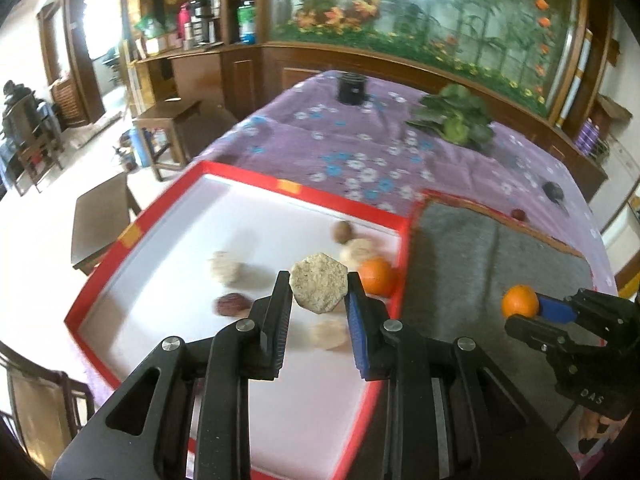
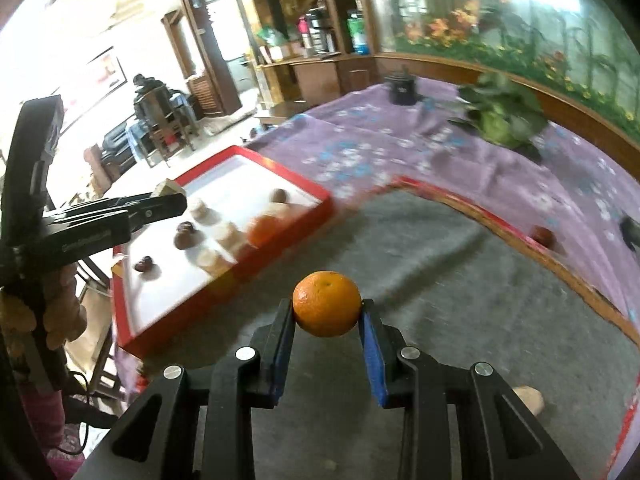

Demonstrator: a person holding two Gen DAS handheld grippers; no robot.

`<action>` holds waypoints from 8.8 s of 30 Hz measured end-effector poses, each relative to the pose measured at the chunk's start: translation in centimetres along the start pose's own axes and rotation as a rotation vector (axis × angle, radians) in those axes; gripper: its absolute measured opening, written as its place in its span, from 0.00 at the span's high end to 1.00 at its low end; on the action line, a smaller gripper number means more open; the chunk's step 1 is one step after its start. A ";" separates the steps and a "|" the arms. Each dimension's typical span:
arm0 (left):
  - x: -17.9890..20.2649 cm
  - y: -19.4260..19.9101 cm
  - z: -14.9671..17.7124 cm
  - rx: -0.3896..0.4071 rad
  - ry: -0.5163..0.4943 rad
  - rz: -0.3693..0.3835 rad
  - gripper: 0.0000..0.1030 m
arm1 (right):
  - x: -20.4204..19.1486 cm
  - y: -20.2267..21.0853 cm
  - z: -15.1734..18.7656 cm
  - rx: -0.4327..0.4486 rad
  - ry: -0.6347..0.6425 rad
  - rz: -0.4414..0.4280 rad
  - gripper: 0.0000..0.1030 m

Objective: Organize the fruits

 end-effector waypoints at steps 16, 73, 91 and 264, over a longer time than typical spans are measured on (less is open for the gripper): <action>-7.9 -2.7 -1.0 -0.024 0.142 -0.090 0.75 | -9.1 -5.5 -3.0 -0.068 0.149 -0.136 0.70; 8.5 -2.7 0.8 -0.025 -0.075 0.016 0.46 | 3.4 1.8 2.8 0.003 -0.108 0.106 0.56; 17.6 -4.1 2.6 -0.090 -0.191 0.115 0.46 | 11.4 7.0 9.0 -0.006 -0.249 0.238 0.54; -0.8 0.5 3.0 0.043 0.027 -0.099 0.34 | -5.4 -0.4 -1.4 0.124 0.012 0.072 0.42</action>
Point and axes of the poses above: each gripper's, at about its wrist camera, not at the fingertips, and y roughly against the way its jaws point, x to its right, z to its underside, the point moved 7 cm from there along -y, roughly the way its jaws point, and after that the axes turned 6 degrees about y, right-handed, at the moved point
